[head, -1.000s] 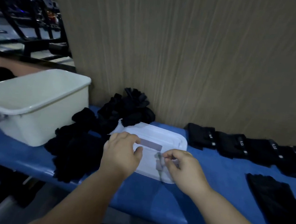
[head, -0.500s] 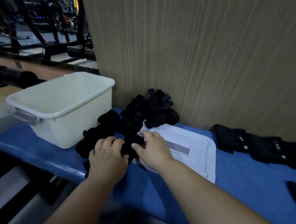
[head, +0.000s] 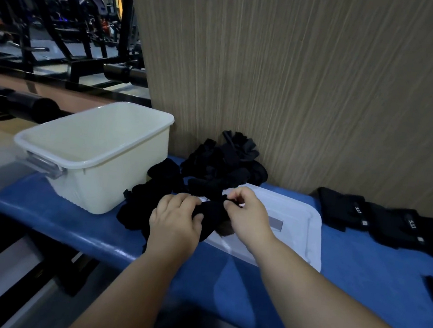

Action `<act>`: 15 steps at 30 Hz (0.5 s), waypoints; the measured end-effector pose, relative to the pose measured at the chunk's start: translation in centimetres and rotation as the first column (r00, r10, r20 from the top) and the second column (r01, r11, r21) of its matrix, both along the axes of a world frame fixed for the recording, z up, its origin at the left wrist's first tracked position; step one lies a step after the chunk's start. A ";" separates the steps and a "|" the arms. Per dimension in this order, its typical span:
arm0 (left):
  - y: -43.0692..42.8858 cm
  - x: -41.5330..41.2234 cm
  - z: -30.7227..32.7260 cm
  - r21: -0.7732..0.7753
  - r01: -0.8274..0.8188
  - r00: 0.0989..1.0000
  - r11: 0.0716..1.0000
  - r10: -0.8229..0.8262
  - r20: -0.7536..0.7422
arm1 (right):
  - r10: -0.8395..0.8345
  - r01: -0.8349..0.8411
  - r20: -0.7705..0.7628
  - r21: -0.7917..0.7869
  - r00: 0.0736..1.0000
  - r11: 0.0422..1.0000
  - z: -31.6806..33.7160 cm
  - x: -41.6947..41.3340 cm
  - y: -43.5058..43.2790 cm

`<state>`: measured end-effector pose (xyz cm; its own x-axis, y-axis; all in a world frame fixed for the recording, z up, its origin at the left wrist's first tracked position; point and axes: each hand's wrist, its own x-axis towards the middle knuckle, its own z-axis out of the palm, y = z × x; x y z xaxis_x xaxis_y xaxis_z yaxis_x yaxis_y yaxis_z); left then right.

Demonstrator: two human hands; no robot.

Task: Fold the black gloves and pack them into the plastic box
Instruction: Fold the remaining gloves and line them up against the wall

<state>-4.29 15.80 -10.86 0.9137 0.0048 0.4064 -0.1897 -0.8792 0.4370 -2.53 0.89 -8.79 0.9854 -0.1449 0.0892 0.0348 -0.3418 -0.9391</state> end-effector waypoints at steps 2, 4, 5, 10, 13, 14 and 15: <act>-0.3 0.0 0.1 -0.001 -0.006 1.000 1.000 0.006 -0.005 | -0.034 0.034 -0.001 0.083 0.999 0.996 0.2 -0.2 -0.8; -0.6 0.0 0.2 0.023 -0.001 1.000 1.000 0.002 -0.028 | -0.069 0.068 -0.001 0.143 0.998 0.987 0.5 -0.2 -1.9; -0.8 0.0 0.1 0.034 0.003 0.999 0.999 -0.002 -0.042 | -0.088 0.088 -0.009 0.179 0.996 0.980 0.5 -0.2 -2.5; -1.7 0.2 0.0 0.033 0.022 0.997 0.999 -0.019 -0.081 | -0.170 0.183 -0.070 0.266 0.983 0.947 0.2 -0.7 -6.1; -2.5 0.2 0.2 0.050 0.057 0.994 0.997 -0.052 -0.095 | -0.255 0.277 -0.108 0.315 0.961 0.908 0.0 -1.4 -8.5; -2.9 0.1 0.3 0.053 0.062 0.994 0.997 -0.057 -0.093 | -0.277 0.302 -0.119 0.327 0.953 0.896 0.0 -1.7 -9.3; -3.4 0.0 0.4 0.048 0.068 0.995 0.997 -0.064 -0.081 | -0.298 0.325 -0.132 0.338 0.946 0.883 -0.1 -2.1 -10.1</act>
